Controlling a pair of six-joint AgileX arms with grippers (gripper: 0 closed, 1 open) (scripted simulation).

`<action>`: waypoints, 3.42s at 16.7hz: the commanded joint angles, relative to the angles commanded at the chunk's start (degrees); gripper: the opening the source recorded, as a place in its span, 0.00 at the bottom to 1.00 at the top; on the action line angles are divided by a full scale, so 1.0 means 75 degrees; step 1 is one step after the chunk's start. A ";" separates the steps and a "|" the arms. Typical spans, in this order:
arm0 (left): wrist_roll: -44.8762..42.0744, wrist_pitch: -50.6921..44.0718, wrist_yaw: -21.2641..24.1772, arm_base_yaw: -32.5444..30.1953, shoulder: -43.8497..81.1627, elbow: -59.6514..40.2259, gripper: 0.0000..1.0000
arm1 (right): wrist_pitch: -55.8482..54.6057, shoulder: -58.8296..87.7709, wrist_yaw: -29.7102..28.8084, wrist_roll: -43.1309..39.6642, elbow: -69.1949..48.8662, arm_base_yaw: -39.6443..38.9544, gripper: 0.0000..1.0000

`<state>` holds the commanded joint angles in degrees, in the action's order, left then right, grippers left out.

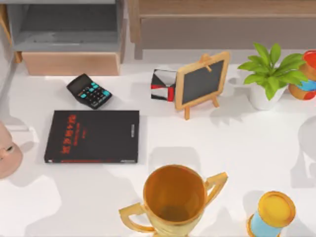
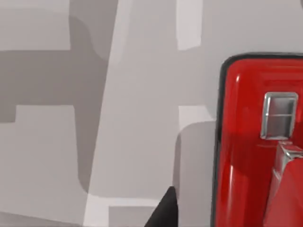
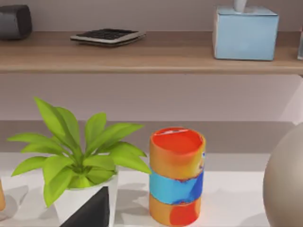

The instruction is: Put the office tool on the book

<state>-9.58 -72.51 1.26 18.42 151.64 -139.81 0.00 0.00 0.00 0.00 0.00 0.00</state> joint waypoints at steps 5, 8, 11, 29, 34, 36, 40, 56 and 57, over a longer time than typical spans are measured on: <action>0.0000 0.0000 0.0000 0.0000 0.0000 0.0000 0.02 | 0.0000 0.0000 0.0000 0.0000 0.0000 0.0000 1.00; 0.0000 0.0000 0.0000 0.0000 0.0000 0.0000 0.00 | 0.0000 0.0000 0.0000 0.0000 0.0000 0.0000 1.00; 0.0000 0.0000 0.0000 0.0000 0.0000 0.0000 0.00 | 0.0000 0.0000 0.0000 0.0000 0.0000 0.0000 1.00; 0.0494 0.0069 0.0354 -0.0512 -0.3624 0.1996 0.00 | 0.0000 0.0000 0.0000 0.0000 0.0000 0.0000 1.00; 0.1265 0.0218 0.0484 -0.1633 -0.4730 0.3395 0.00 | 0.0000 0.0000 0.0000 0.0000 0.0000 0.0000 1.00; 0.1641 0.0390 0.0410 -0.2251 -0.5011 0.4006 0.00 | 0.0000 0.0000 0.0000 0.0000 0.0000 0.0000 1.00; 0.2499 0.0959 0.0153 -0.3671 -0.5257 0.5183 0.00 | 0.0000 0.0000 0.0000 0.0000 0.0000 0.0000 1.00; 0.4004 0.1931 -0.0441 -0.5406 -0.5166 0.6859 0.00 | 0.0000 0.0000 0.0000 0.0000 0.0000 0.0000 1.00; 0.4008 0.2031 -0.0390 -0.5413 -0.5245 0.6802 0.00 | 0.0000 0.0000 0.0000 0.0000 0.0000 0.0000 1.00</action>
<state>20.49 -57.27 -1.66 -22.18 112.31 -88.79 0.00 0.00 0.00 0.00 0.00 0.00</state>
